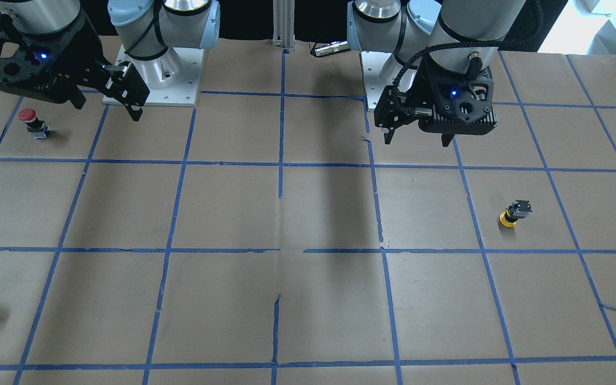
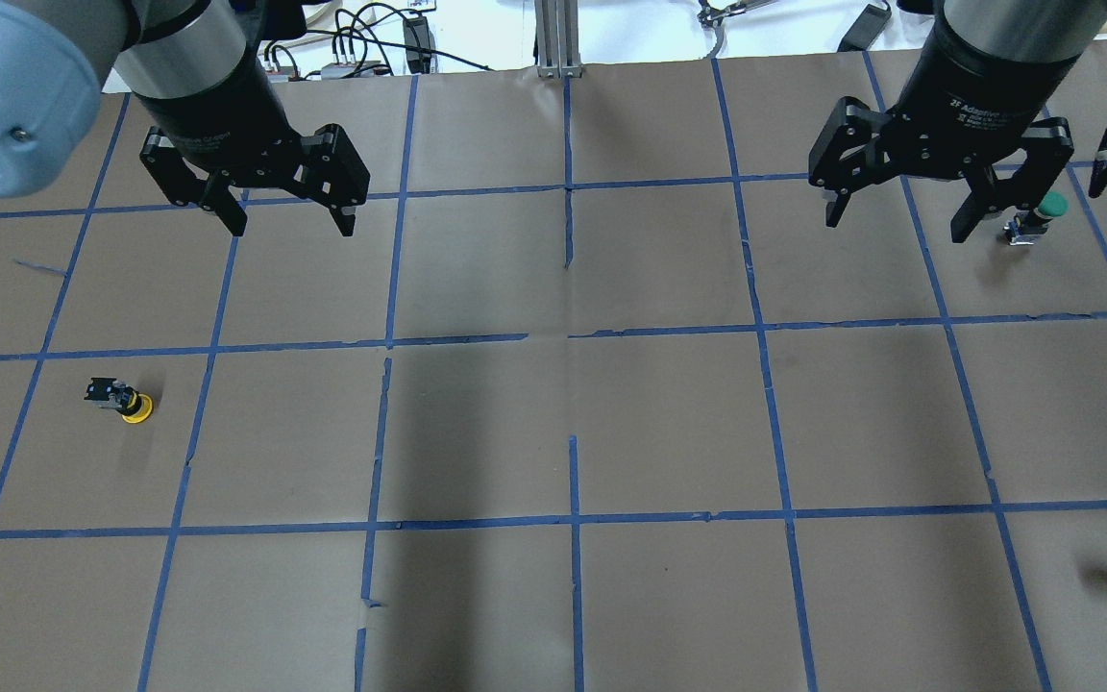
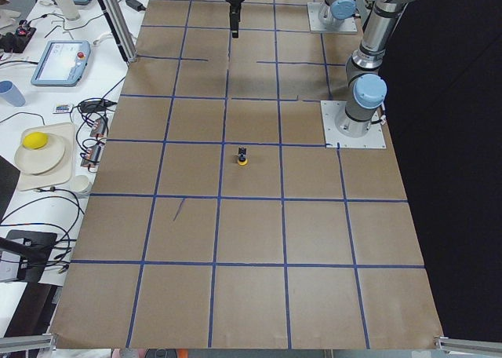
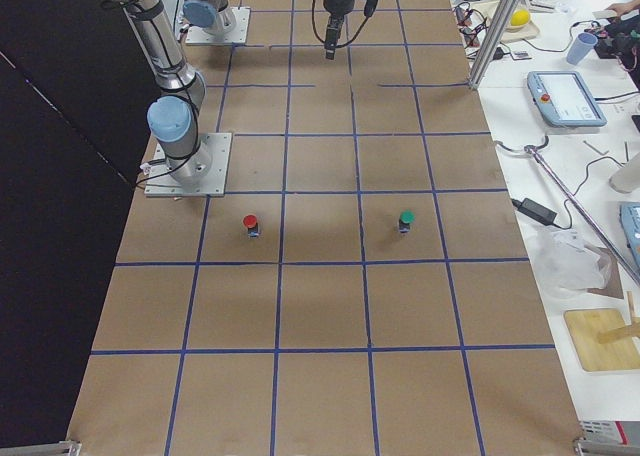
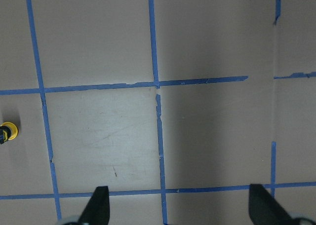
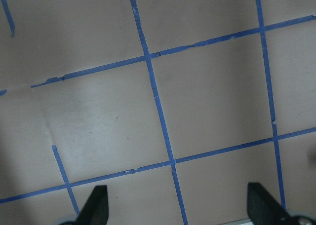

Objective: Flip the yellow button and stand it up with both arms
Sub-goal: 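Move the left gripper down over the yellow-capped button lying on its side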

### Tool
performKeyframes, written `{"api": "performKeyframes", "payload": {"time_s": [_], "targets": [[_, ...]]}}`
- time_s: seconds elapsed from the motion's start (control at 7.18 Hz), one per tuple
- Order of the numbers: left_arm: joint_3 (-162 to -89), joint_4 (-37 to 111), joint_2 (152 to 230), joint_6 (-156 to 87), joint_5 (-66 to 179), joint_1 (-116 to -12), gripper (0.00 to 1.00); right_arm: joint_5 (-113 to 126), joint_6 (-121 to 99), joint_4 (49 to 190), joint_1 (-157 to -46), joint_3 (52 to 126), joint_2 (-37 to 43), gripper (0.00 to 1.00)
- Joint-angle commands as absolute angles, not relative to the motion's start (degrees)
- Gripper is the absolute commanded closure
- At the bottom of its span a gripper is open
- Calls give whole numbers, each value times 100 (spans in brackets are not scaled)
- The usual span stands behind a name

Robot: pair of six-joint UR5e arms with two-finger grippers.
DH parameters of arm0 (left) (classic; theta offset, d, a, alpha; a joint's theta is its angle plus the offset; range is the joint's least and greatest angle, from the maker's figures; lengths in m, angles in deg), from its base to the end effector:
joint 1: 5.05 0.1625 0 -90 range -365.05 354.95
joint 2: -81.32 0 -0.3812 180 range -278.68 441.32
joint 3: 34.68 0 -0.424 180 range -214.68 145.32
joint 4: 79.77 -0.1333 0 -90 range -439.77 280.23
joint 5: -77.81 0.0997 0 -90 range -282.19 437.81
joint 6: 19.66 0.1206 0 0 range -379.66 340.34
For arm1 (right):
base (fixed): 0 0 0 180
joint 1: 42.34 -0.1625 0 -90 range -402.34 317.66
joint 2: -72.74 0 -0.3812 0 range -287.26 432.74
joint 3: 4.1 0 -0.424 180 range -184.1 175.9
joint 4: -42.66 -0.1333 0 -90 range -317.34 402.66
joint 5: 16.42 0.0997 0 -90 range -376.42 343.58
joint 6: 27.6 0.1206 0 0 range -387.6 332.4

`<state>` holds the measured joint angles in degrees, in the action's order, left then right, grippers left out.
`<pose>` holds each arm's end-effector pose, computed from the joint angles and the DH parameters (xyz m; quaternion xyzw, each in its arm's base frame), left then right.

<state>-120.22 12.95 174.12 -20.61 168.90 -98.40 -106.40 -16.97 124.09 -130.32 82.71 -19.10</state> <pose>-0.1623 -0.5313 0.4331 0.0210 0.9997 0.0089 0.0099 0.1156 -0.5066 0.4542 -0.1101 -0.9934 -0.0308 0.0021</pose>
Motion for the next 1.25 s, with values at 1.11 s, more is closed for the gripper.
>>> {"api": "performKeyframes", "payload": {"time_s": [1.11], "targets": [[-13169, 490, 17403, -139, 17132, -7279, 0, -10615, -1644, 12519, -13041, 8291, -1902, 0]]}}
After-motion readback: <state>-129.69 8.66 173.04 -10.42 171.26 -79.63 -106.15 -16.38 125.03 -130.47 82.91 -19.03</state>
